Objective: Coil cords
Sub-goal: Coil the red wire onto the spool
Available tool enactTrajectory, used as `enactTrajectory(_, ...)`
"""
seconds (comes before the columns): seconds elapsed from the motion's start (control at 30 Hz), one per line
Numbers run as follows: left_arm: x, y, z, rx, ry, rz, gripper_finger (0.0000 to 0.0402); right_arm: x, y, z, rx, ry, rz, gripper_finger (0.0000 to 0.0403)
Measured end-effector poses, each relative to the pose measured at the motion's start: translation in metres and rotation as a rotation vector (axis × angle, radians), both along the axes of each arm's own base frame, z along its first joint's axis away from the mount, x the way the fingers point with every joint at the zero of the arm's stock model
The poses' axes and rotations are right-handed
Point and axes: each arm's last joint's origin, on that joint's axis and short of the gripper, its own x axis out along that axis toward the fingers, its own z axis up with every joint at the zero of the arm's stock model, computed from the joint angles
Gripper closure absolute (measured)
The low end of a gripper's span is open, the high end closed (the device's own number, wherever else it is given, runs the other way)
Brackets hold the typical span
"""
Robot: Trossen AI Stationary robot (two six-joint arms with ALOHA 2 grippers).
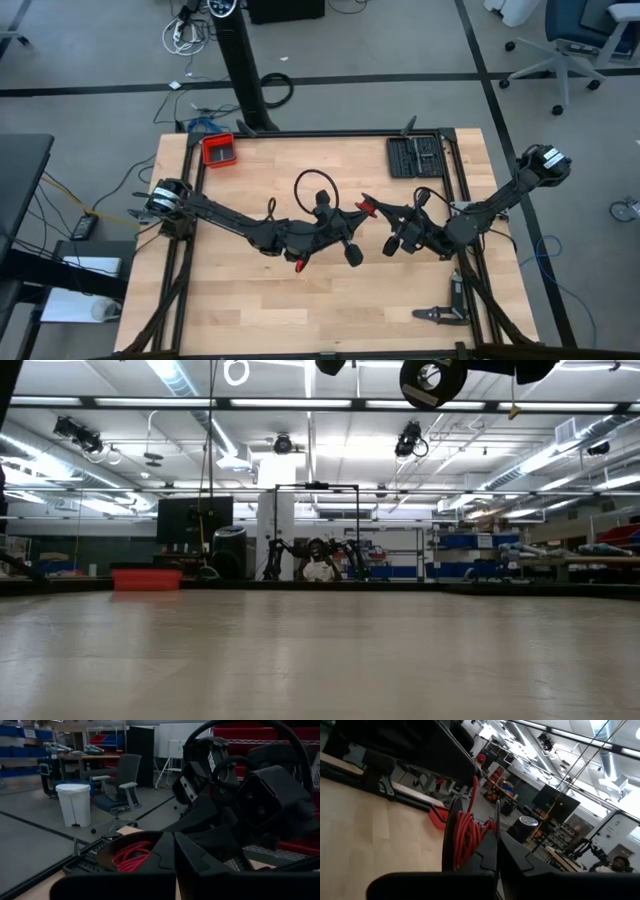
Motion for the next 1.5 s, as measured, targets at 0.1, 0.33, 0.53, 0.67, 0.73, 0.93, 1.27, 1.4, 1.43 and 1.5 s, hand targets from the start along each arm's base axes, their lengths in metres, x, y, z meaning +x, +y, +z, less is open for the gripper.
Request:
enactTrajectory(0.1,0.0,-0.001,0.0,0.014,0.006,-0.003,0.0401,0.0,0.0,-0.001,0.005,0.002,-0.001,0.0402)
enactTrajectory(0.33,0.0,-0.002,-0.001,-0.028,-0.004,-0.02,0.0401,0.001,0.0,-0.001,0.034,-0.026,0.031,0.0402)
enactTrajectory(0.53,0.0,-0.002,-0.002,-0.028,0.004,-0.022,0.0401,0.002,-0.001,0.0,0.057,-0.049,0.045,0.0402)
enactTrajectory(0.67,0.001,-0.003,-0.003,-0.045,0.002,-0.03,0.0401,0.002,-0.001,0.002,0.068,-0.074,0.077,0.0402)
enactTrajectory(0.73,0.002,-0.003,-0.004,-0.048,0.004,-0.043,0.0401,0.002,-0.001,0.001,0.087,-0.083,0.07,0.0402)
enactTrajectory(0.93,0.005,-0.002,-0.018,-0.111,0.052,-0.049,0.0401,0.003,0.0,-0.011,0.168,-0.054,0.08,0.0402)
enactTrajectory(1.27,0.008,-0.004,-0.047,-0.204,0.202,-0.051,0.0402,0.003,0.002,-0.035,0.332,0.027,0.148,0.0402)
enactTrajectory(1.4,0.012,-0.006,-0.061,-0.244,0.223,-0.058,0.0402,0.002,0.002,-0.043,0.404,0.06,0.168,0.0402)
enactTrajectory(1.43,0.013,-0.006,-0.065,-0.251,0.227,-0.056,0.0402,0.002,0.002,-0.045,0.419,0.072,0.168,0.0402)
enactTrajectory(1.5,0.016,-0.006,-0.072,-0.26,0.227,-0.053,0.0402,0.001,0.001,-0.049,0.462,0.087,0.167,0.0402)
